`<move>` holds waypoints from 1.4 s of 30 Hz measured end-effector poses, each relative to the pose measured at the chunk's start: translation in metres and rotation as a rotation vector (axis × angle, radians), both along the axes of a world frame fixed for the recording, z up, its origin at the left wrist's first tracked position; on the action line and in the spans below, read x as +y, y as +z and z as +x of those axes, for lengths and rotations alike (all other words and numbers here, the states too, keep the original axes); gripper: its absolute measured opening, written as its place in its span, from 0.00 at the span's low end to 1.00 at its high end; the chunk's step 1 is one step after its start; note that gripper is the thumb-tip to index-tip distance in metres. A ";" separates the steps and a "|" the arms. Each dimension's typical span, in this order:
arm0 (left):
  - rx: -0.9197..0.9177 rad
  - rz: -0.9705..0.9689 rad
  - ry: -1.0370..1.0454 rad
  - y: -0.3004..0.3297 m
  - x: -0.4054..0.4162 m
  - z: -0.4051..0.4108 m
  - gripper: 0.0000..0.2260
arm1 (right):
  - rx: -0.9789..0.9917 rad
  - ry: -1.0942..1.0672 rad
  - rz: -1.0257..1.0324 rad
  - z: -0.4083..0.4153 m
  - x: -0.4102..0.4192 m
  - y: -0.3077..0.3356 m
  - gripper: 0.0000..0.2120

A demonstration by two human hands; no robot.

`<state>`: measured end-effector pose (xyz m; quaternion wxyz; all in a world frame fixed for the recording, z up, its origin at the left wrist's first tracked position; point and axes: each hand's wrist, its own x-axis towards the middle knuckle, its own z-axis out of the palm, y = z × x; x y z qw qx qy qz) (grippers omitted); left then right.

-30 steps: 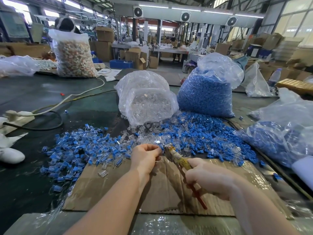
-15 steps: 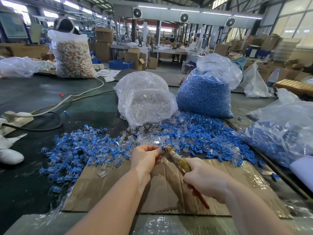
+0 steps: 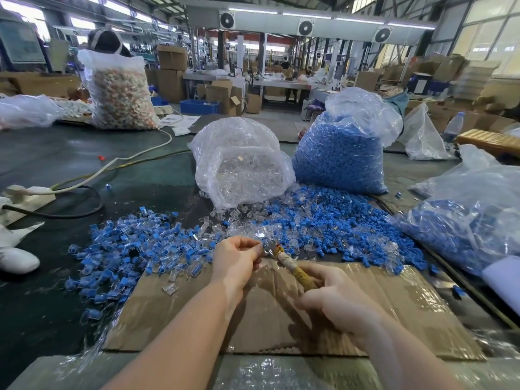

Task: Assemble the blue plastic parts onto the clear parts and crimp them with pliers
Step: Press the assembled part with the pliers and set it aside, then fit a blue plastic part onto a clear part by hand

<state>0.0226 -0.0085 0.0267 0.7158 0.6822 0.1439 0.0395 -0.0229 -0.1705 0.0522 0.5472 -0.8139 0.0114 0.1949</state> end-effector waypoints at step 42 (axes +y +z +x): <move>-0.339 0.992 -0.015 -0.035 -0.001 0.001 0.10 | -0.712 -0.176 -1.011 0.025 0.000 -0.042 0.11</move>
